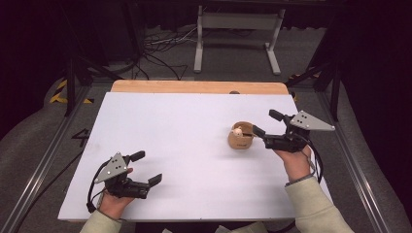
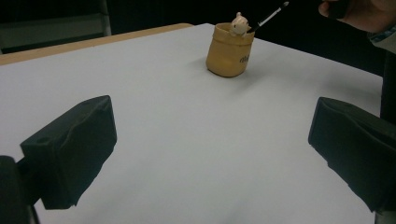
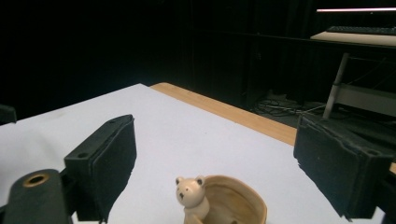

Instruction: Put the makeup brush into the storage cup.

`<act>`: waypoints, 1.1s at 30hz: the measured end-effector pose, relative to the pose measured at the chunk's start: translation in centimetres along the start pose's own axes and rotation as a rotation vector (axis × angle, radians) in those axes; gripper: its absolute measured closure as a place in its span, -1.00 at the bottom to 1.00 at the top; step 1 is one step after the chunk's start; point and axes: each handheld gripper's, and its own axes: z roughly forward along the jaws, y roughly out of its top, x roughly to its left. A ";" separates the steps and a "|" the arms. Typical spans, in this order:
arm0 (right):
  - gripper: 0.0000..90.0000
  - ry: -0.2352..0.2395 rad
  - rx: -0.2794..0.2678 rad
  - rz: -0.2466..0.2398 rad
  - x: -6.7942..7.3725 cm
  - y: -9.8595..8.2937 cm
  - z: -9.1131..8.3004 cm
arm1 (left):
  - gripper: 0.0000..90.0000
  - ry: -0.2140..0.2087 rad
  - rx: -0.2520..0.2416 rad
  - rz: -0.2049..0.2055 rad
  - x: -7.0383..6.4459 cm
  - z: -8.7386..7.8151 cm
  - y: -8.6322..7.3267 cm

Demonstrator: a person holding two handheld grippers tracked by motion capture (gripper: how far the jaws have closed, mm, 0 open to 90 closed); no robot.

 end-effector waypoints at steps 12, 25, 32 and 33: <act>-0.87 0.005 0.005 -0.025 0.9 -1.6 -3.1 | -0.96 -0.009 -0.019 -0.005 0.1 -0.4 0.1; -0.96 0.011 0.033 -0.030 2.0 -6.0 -4.6 | -0.97 0.000 -0.027 -0.014 0.6 -1.7 -0.1; -0.99 0.026 0.038 -0.030 2.3 -7.5 -4.6 | -0.97 0.021 -0.018 -0.028 1.0 -2.3 -0.5; -0.99 0.025 0.033 -0.035 2.4 -7.6 -4.6 | -0.97 0.023 -0.017 -0.026 1.0 -2.4 -0.6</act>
